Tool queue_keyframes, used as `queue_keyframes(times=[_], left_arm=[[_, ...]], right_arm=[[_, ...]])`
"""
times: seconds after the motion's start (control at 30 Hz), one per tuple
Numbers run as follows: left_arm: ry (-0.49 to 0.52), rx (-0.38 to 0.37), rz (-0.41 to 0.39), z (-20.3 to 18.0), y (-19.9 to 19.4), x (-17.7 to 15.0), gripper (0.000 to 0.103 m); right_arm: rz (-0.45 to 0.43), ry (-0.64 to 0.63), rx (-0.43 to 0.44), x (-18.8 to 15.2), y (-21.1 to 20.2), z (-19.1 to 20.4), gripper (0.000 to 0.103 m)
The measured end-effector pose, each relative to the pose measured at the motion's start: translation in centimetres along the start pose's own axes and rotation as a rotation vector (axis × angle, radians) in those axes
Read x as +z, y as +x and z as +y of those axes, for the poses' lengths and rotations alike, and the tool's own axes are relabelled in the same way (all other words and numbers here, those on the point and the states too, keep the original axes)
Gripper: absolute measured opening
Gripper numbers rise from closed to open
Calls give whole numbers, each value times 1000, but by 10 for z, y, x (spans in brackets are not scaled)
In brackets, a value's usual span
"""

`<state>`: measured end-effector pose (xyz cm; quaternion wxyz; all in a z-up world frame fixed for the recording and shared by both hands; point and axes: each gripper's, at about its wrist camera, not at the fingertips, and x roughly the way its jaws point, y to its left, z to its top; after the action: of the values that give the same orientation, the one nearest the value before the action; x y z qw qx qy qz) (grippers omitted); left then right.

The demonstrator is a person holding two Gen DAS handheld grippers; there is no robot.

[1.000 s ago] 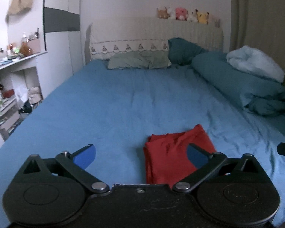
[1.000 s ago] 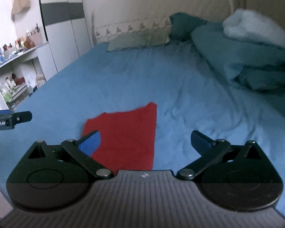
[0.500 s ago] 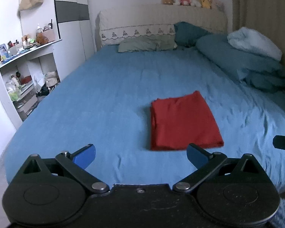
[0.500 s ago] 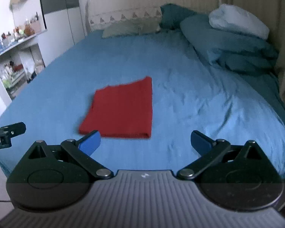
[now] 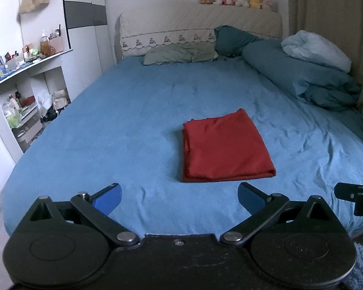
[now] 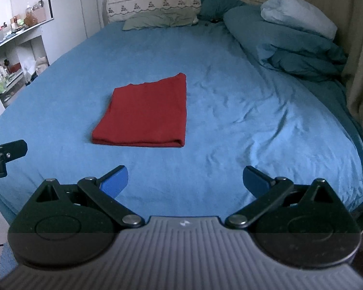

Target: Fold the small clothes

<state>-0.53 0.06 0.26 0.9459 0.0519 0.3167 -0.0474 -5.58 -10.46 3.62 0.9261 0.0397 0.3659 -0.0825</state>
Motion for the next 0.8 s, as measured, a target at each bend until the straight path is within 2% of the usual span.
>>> queue_keyframes(times=[0.8], left_arm=[[8, 2, -27, 6, -10, -3, 103]], right_arm=[[-14, 4, -3, 0, -9, 7, 103]])
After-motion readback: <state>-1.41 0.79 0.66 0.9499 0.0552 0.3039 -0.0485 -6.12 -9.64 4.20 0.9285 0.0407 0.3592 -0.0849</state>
